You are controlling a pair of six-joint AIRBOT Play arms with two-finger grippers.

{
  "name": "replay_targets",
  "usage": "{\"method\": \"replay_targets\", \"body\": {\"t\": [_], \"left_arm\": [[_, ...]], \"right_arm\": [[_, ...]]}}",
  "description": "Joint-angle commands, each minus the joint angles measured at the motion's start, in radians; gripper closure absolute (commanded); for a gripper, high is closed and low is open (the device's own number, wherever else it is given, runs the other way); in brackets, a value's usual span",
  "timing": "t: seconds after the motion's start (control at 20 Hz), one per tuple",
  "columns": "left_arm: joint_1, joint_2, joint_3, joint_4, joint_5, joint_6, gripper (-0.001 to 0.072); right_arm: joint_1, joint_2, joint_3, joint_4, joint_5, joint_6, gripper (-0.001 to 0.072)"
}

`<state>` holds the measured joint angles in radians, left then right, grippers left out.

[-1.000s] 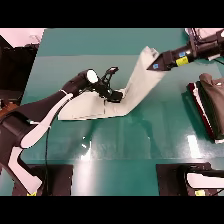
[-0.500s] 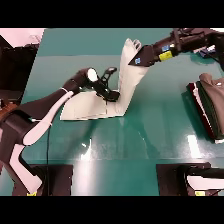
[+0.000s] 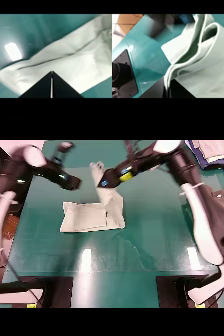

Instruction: Fold the shirts.

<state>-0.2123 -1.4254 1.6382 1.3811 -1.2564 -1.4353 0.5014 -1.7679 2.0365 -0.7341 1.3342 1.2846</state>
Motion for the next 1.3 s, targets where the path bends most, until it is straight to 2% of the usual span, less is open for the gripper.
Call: {"method": "replay_targets", "body": {"t": [0.0, 0.05, 0.1, 0.15, 0.2, 0.25, 0.3, 0.4, 0.45, 0.5, 0.65, 0.8, 1.0, 1.05, 1.1, 1.15, 1.25], "left_arm": [[0.110, 0.175, 0.001, 0.144, -0.045, 0.003, 0.0681], [0.130, 0.207, 0.001, 0.146, -0.041, 0.002, 0.0681], [0.145, 0.230, 0.001, 0.145, -0.040, 0.002, 0.0682], [0.154, 0.245, 0.001, 0.145, -0.043, 0.002, 0.0681], [0.157, 0.251, 0.001, 0.146, -0.046, 0.002, 0.0681], [0.157, 0.252, 0.001, 0.146, -0.047, 0.002, 0.0682], [0.157, 0.251, 0.001, 0.145, -0.048, 0.002, 0.0681], [0.157, 0.252, 0.001, 0.142, -0.048, 0.002, 0.0681], [0.157, 0.251, 0.001, 0.137, -0.051, 0.002, 0.0681], [0.157, 0.251, 0.000, 0.137, -0.056, 0.002, 0.0681], [0.157, 0.251, -0.005, 0.130, -0.060, 0.002, 0.0681], [0.157, 0.251, -0.036, 0.128, -0.059, 0.002, 0.0682], [0.157, 0.249, -0.102, 0.102, -0.020, 0.002, 0.0681], [0.157, 0.249, -0.115, 0.093, -0.006, 0.002, 0.0681], [0.157, 0.249, -0.125, 0.077, 0.003, 0.002, 0.0681], [0.157, 0.249, -0.132, 0.070, 0.012, 0.002, 0.0681], [0.157, 0.247, -0.133, 0.056, 0.019, 0.003, 0.0681]], "right_arm": [[0.116, -0.133, 0.018, 0.000, -0.144, -0.032, 0.0695], [0.152, -0.174, 0.018, 0.003, -0.189, -0.063, 0.0693], [0.185, -0.209, 0.018, 0.009, -0.235, -0.098, 0.0618], [0.217, -0.237, 0.019, 0.025, -0.278, -0.126, 0.0354], [0.240, -0.254, 0.018, 0.034, -0.308, -0.138, 0.0172], [0.249, -0.257, 0.018, 0.025, -0.313, -0.138, 0.0130], [0.246, -0.250, 0.018, 0.025, -0.296, -0.129, 0.0132], [0.206, -0.222, 0.010, 0.023, -0.177, -0.079, 0.0138], [0.174, -0.196, -0.032, 0.022, -0.118, -0.079, 0.0142], [0.137, -0.164, -0.091, 0.015, -0.072, -0.079, 0.0176], [0.007, -0.059, -0.301, 0.000, -0.003, -0.077, 0.0181], [-0.136, 0.065, -0.520, 0.000, -0.023, -0.071, 0.0190], [-0.278, 0.185, -0.751, 0.002, -0.167, -0.052, 0.0189], [-0.293, 0.194, -0.787, 0.004, -0.202, -0.052, 0.0174], [-0.302, 0.193, -0.814, 0.011, -0.227, -0.052, 0.0076], [-0.302, 0.187, -0.838, 0.022, -0.252, -0.052, 0.0012], [-0.292, 0.154, -0.869, 0.098, -0.293, -0.052, 0.0013]]}}
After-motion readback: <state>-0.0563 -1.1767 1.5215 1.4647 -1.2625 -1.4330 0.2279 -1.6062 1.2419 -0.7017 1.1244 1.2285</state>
